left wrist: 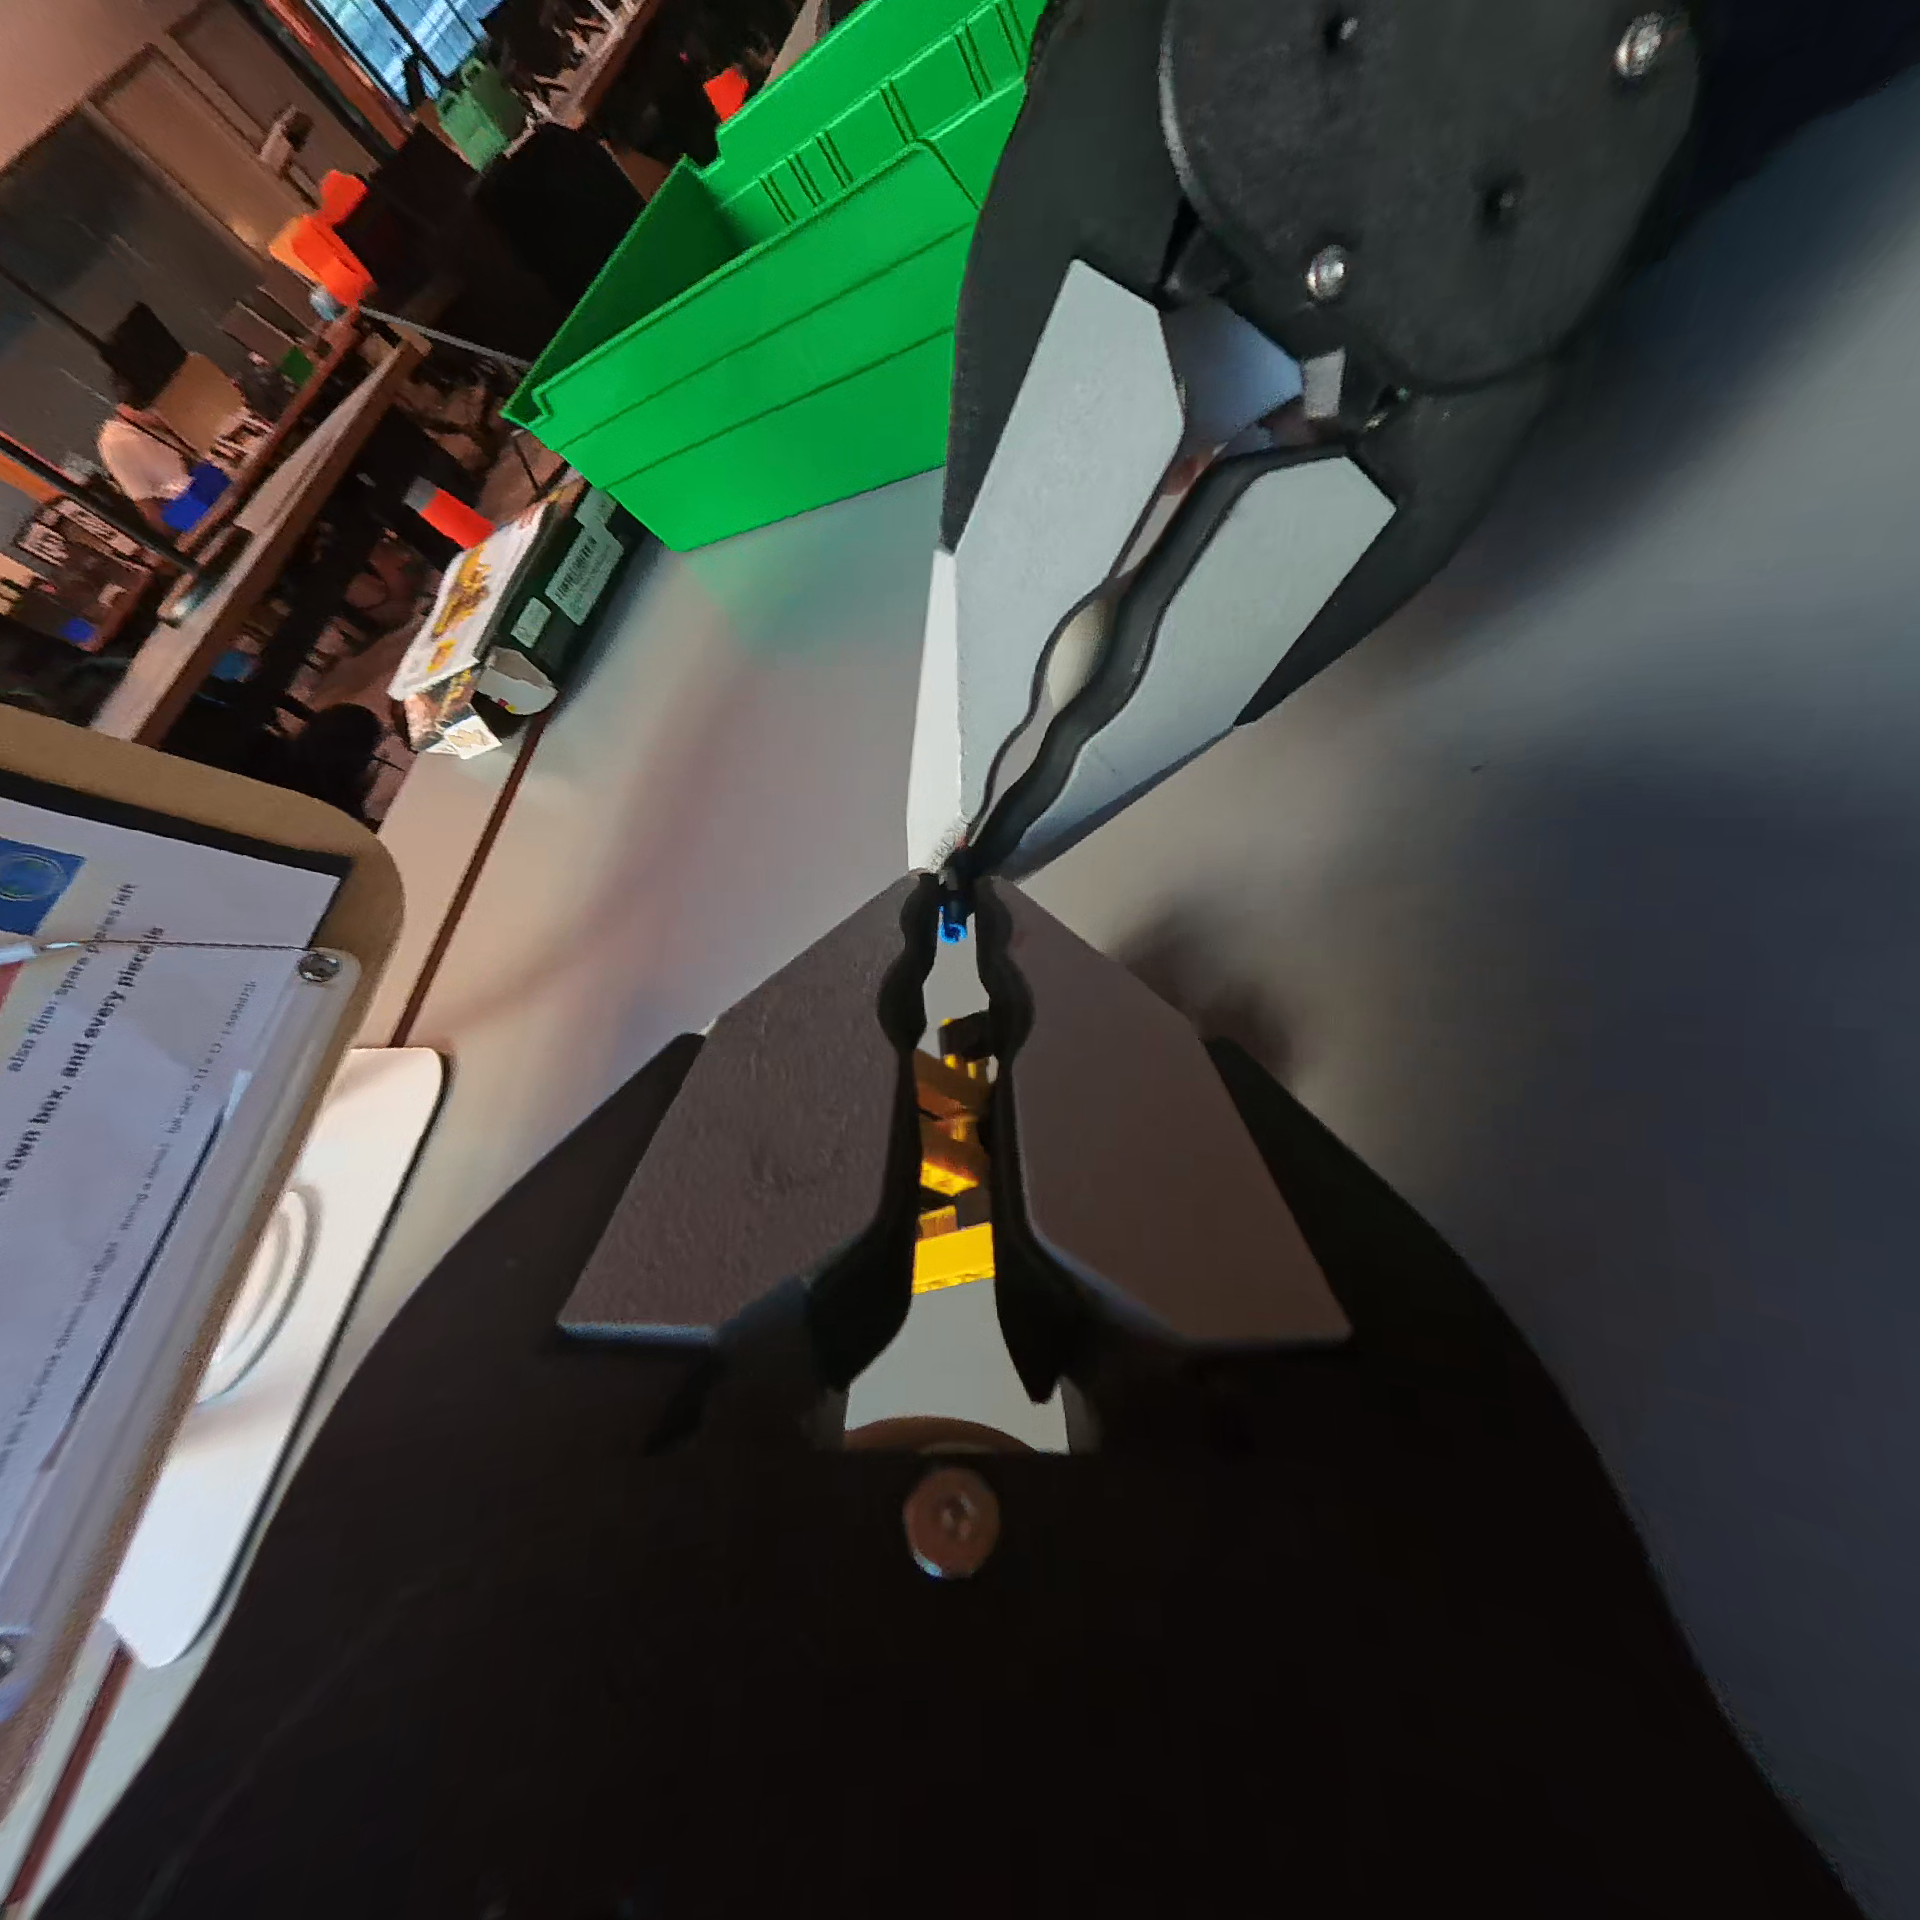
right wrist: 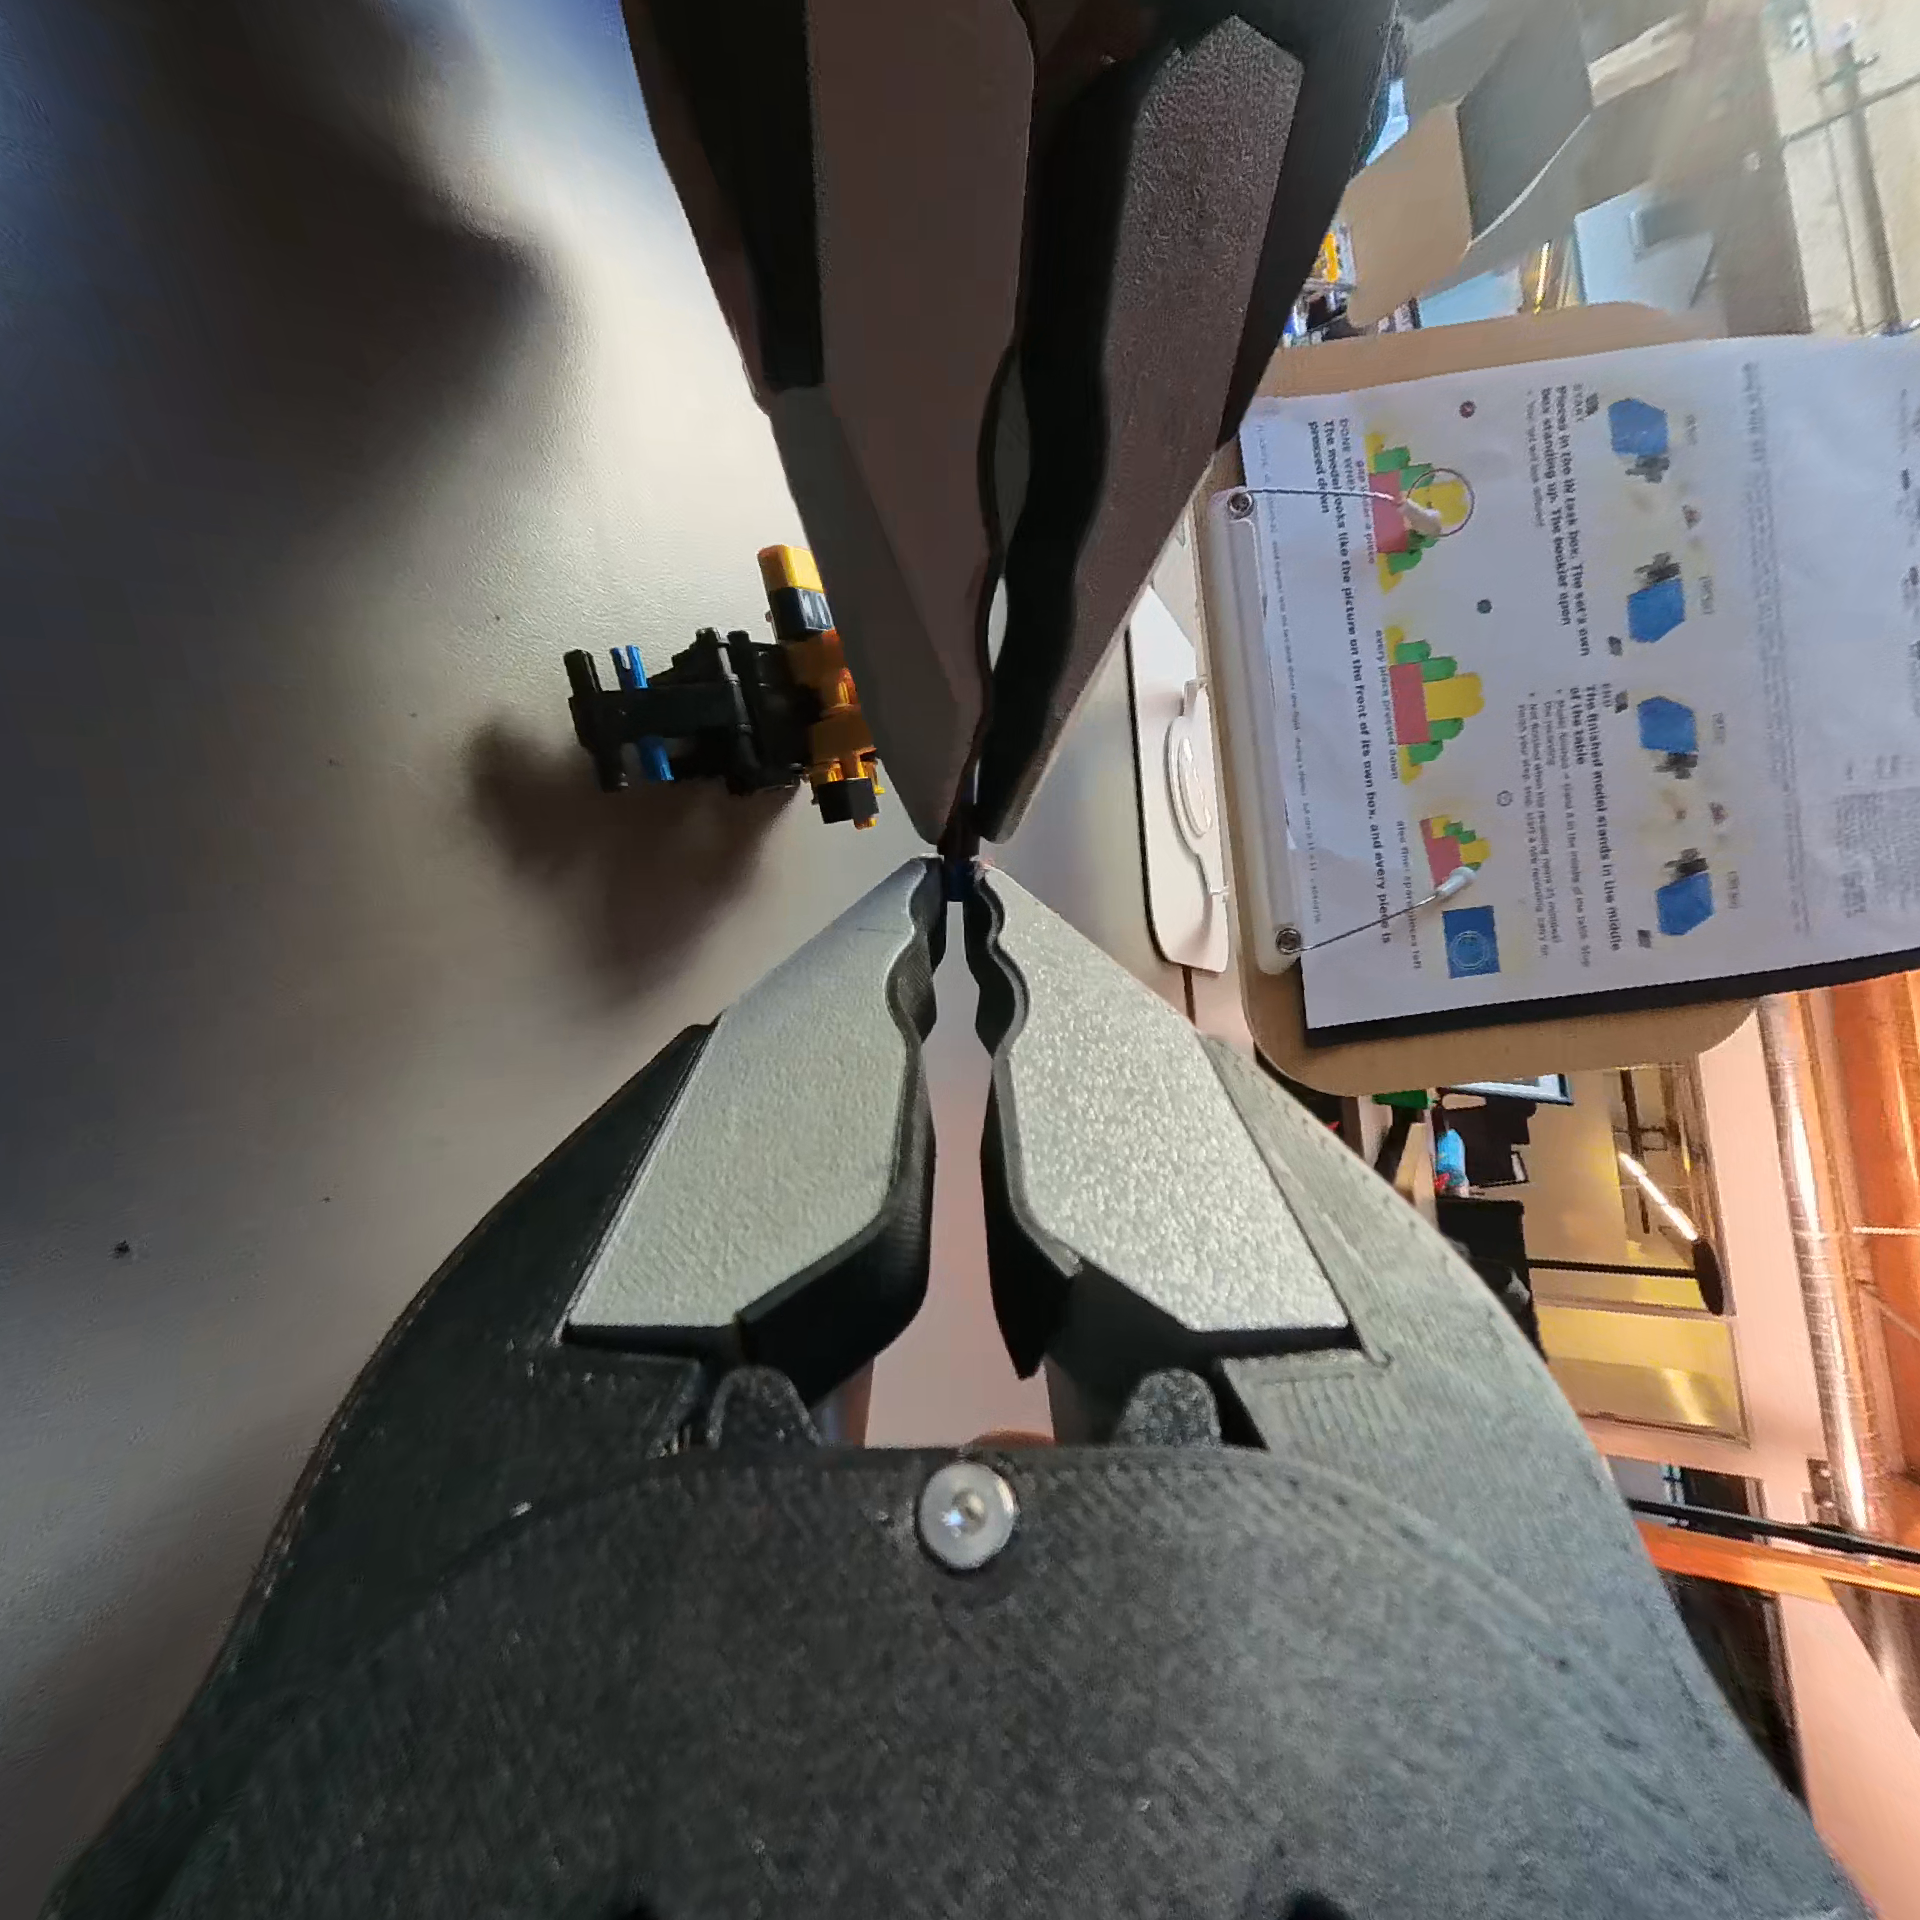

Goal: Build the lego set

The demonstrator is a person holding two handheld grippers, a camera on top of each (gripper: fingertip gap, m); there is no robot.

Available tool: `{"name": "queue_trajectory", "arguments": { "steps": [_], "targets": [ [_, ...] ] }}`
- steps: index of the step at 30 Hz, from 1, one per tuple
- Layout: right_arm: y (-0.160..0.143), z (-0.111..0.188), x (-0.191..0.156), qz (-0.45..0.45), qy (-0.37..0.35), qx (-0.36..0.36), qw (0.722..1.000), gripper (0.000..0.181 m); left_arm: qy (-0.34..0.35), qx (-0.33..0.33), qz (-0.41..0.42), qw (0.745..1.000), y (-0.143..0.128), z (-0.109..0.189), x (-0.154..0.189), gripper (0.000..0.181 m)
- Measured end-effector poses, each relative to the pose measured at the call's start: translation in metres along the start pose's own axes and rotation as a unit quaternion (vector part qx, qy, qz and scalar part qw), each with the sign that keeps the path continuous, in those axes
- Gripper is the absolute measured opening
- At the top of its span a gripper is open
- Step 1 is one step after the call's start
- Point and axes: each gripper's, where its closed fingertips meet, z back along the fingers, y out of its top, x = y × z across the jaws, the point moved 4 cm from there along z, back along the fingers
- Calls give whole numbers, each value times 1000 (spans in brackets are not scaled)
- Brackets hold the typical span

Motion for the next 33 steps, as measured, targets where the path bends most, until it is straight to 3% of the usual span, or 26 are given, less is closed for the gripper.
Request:
{"name": "queue_trajectory", "arguments": {
  "steps": [1, 7, 20, 29, 33],
  "targets": [
    [0, 0, 0, 1, 0, 4, 1000, 3, 2, 1, -6, 1000, 1, 0, 0, 4],
    [-2, 4, 2, -83, 46, 36, 995, 2, -2, 33, -4, 999, 2, 1, 1, 4],
    [0, 3, -3, -29, 23, 22, 999, 2, -30, -4, 23, 999, -11, -6, 2, 0],
    [-4, 3, -6, -54, 56, 20, 997, 2, -22, 7, 19, 1000, -7, -4, 2, 8],
    [-3, 6, -2, -110, 79, 45, 990, 2, -35, 6, 21, 999, -5, -3, 3, 1]
  ]
}}
